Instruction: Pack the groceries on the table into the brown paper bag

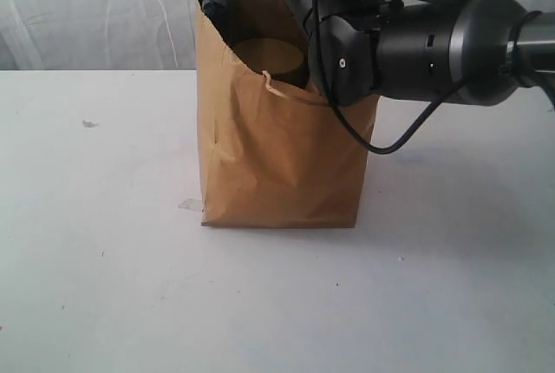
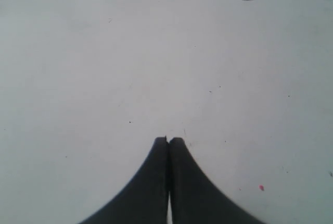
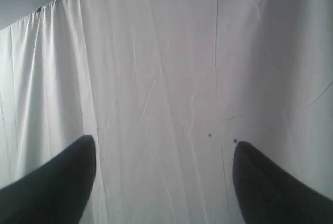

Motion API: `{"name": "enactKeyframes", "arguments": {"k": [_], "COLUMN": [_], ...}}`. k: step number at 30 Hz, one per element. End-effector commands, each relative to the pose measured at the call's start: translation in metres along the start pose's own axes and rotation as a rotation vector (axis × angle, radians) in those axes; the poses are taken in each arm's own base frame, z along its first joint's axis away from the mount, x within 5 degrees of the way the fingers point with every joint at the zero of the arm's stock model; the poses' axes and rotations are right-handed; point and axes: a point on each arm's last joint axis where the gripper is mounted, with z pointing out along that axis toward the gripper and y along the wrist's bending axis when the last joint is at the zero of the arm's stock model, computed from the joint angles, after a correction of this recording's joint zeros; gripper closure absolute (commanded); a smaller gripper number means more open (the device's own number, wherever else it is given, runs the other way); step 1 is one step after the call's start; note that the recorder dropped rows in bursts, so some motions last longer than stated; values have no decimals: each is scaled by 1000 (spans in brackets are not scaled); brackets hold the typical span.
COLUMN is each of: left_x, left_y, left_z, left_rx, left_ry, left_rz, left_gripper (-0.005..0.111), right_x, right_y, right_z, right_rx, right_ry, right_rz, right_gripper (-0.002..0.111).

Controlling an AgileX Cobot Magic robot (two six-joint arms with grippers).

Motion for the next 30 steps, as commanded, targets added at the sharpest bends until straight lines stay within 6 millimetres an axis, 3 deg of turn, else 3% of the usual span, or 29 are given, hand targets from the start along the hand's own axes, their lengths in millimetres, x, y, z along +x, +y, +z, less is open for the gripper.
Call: {"name": "enactKeyframes", "arguments": {"k": [1, 7, 15, 18, 21, 25, 30], "left_x": [-1, -1, -1, -1, -1, -1, -1], "left_y": [0, 0, 0, 0, 0, 0, 0], "left_z": [0, 0, 0, 0, 0, 0, 0], "left_rx": [7, 7, 7, 7, 7, 7, 7], "left_ry": [-10, -10, -10, -10, -10, -10, -10], "left_rz": [3, 3, 3, 3, 3, 3, 3], "left_gripper": [107, 107, 107, 107, 107, 107, 107], "right_x": [-7, -19, -58, -69, -79, -106, -146], "right_y": [-1, 1, 16, 17, 15, 14, -7], "right_z": [1, 1, -3, -9, -21, -43, -69], "right_rx": [4, -12, -115, -121, -107, -140, -89], "right_ry": [-21, -50, -41, 133, 355, 540, 639], "right_rz": [1, -7, -81, -107, -129, -314, -398], "right_gripper": [40, 40, 42, 51, 73, 106, 108]}}
